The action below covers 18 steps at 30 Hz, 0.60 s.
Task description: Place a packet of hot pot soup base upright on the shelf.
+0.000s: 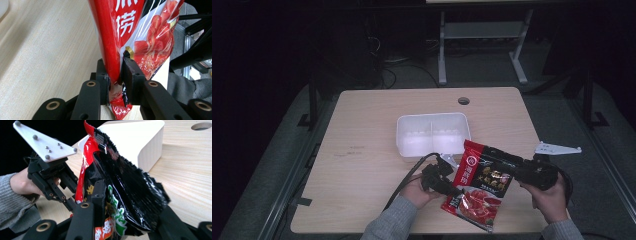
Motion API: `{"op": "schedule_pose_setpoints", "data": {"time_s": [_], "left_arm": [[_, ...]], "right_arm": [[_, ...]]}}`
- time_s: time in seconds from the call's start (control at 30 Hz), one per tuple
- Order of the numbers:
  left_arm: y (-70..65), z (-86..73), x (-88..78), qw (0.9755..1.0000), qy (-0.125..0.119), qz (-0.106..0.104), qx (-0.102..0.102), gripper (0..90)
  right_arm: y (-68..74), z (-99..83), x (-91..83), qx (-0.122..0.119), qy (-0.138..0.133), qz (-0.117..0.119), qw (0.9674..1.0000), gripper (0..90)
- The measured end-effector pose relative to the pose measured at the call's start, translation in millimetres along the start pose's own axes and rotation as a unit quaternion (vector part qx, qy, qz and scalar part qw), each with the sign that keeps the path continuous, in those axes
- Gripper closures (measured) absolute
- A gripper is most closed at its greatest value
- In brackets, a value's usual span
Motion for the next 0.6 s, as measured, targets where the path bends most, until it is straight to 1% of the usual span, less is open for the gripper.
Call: {"op": "schedule_pose_setpoints", "data": {"time_s": [0.03,0.07,0.1,0.17,0.33,0.43,0.47,0.53,0.6], "left_arm": [[-0.4,-0.1,-0.1,1.0000,-0.005,0.002,0.000,76.6],[-0.4,-0.1,-0.1,1.0000,-0.005,0.002,0.000,76.8],[-0.4,-0.7,-0.1,1.0000,-0.008,0.005,0.000,77.1],[-0.4,-0.8,0.0,0.9999,-0.009,0.007,0.000,77.3],[-0.3,-0.8,-0.1,0.9998,-0.016,0.008,0.000,77.6],[-0.7,-0.4,-0.2,0.9998,-0.019,0.009,-0.001,78.0],[-0.2,-0.5,0.0,0.9998,-0.019,0.009,0.000,78.1],[-0.1,-0.5,0.0,0.9998,-0.019,0.010,-0.001,78.1],[0.2,-0.7,0.2,0.9998,-0.019,0.010,-0.001,78.1]], "right_arm": [[-1.4,-0.2,0.8,0.004,-0.001,0.003,1.0000,65.4],[-1.4,-0.2,0.8,0.004,-0.001,0.003,1.0000,65.4],[-3.4,-0.7,2.0,0.013,-0.004,0.010,0.9999,63.0],[-4.7,-0.1,2.5,0.024,-0.010,0.026,0.9993,61.9],[-7.1,-0.4,3.9,0.032,-0.012,0.031,0.9989,59.3],[-10.7,-2.5,5.5,0.044,-0.011,0.041,0.9981,56.0],[-11.2,-5.0,7.8,0.050,-0.004,0.053,0.9973,53.6],[-11.5,-5.7,8.9,0.049,-0.003,0.054,0.9973,52.8],[-11.5,-6.9,11.2,0.049,0.004,0.057,0.9971,52.3]]}}
Point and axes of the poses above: each handheld gripper's, and its own axes: x roughly forward along the jaws, z roughly out of its top, y roughly to its left, the point moved 10 cm from there along x, roughly forward along the jaws, and after that the axes turned 13 degrees about y, right-handed, at the moved point
